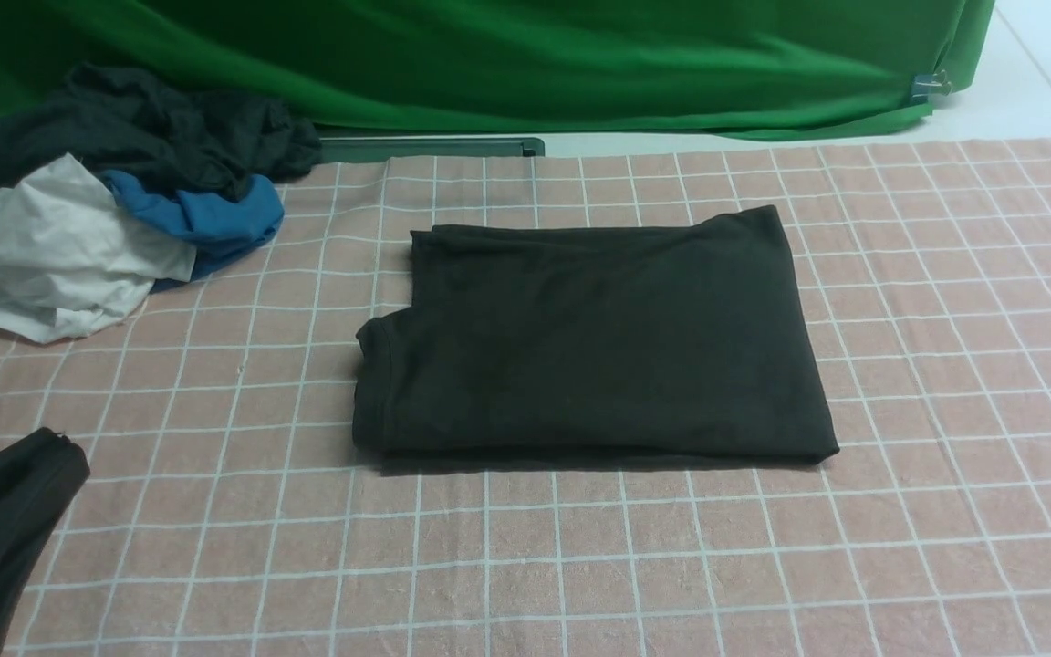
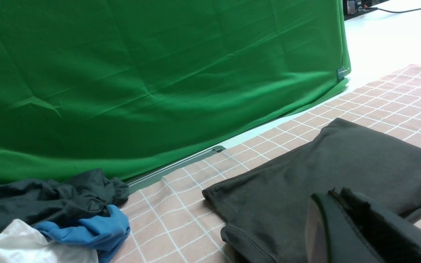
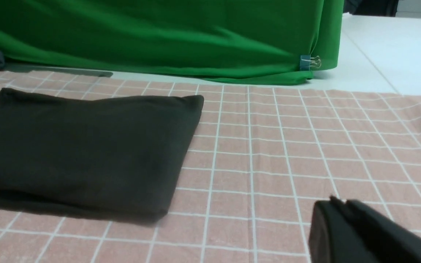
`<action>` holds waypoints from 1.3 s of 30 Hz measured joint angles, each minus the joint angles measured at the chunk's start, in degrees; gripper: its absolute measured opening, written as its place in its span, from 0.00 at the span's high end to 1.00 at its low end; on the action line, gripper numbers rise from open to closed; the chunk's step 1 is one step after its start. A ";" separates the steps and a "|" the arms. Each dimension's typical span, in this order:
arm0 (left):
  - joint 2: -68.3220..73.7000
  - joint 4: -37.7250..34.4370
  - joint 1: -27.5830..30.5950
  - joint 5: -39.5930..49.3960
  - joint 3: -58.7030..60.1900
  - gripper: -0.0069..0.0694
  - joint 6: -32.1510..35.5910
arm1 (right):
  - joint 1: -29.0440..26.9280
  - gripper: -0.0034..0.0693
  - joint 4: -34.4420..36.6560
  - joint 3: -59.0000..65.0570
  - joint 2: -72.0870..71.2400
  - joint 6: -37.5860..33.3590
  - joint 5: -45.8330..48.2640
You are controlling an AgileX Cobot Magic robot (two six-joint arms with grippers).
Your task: Fold a long-sleeved shirt over a pink coffee tablecloth.
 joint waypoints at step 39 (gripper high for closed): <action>-8.18 17.57 11.49 -7.17 15.67 0.89 -27.52 | 0.00 0.77 0.00 0.00 -0.03 0.00 0.19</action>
